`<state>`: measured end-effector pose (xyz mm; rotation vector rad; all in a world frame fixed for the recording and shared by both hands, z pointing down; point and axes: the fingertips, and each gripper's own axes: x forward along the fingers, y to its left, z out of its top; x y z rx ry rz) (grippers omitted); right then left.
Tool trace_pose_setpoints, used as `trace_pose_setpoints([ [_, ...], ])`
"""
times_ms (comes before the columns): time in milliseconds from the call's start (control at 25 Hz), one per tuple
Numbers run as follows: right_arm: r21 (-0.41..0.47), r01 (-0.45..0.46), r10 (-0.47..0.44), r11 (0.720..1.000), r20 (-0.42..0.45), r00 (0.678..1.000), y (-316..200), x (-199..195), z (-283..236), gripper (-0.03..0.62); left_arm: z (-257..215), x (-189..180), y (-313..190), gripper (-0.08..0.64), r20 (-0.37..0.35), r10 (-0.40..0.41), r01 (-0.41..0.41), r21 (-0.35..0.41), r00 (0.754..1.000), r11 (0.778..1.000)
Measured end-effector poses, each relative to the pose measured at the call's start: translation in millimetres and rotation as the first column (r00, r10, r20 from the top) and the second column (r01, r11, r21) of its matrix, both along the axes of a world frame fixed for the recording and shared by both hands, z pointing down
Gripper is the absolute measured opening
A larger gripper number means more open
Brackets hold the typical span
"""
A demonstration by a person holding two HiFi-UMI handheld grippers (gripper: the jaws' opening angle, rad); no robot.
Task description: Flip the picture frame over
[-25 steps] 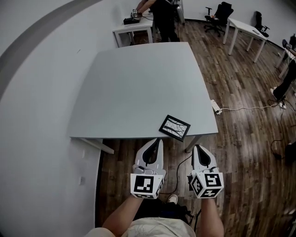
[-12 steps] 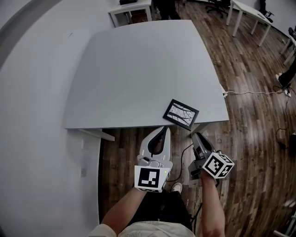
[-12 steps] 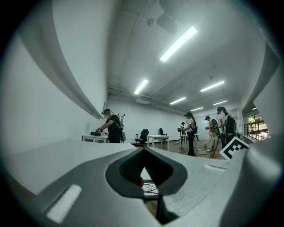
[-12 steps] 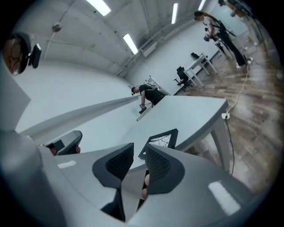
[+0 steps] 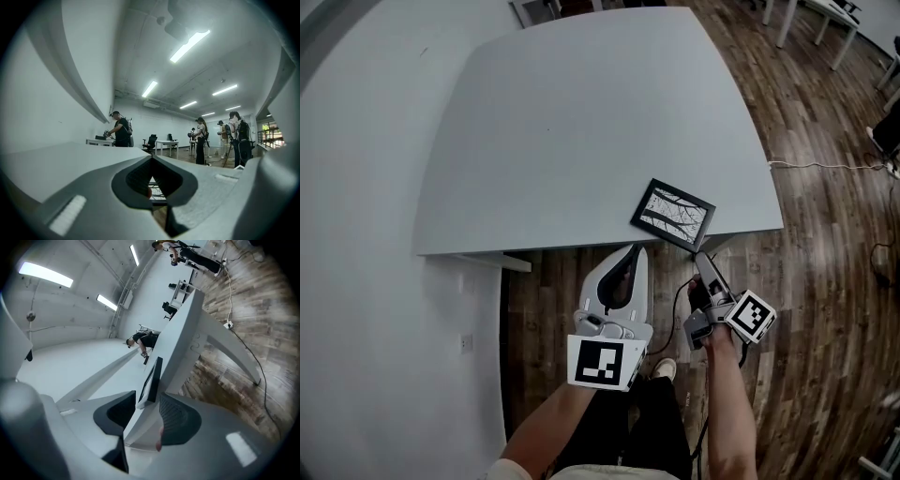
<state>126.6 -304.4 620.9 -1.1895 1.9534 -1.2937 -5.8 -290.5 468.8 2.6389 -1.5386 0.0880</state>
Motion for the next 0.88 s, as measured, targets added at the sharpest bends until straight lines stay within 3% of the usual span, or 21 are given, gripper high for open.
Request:
trace_pose_setpoints([
  [120, -0.036, -0.023, 0.025, 0.999, 0.044, 0.999, -2, 2, 17, 0.189, 7, 2, -3, 0.0, 0.008, 0.003, -0.003, -0.002, 1.0, 1.0],
  [400, -0.024, -0.047, 0.051, 0.999, 0.213, 0.976, -14, 1, 23, 0.186, 19, 2, -7, 0.0, 0.002, -0.008, 0.008, -0.021, 1.0, 1.0],
  [880, -0.015, -0.078, 0.079, 0.997, 0.264, 0.961, -16, -1, 23, 0.097, 29, -1, -9, 0.0, -0.002, -0.025, 0.025, -0.042, 1.0, 0.999],
])
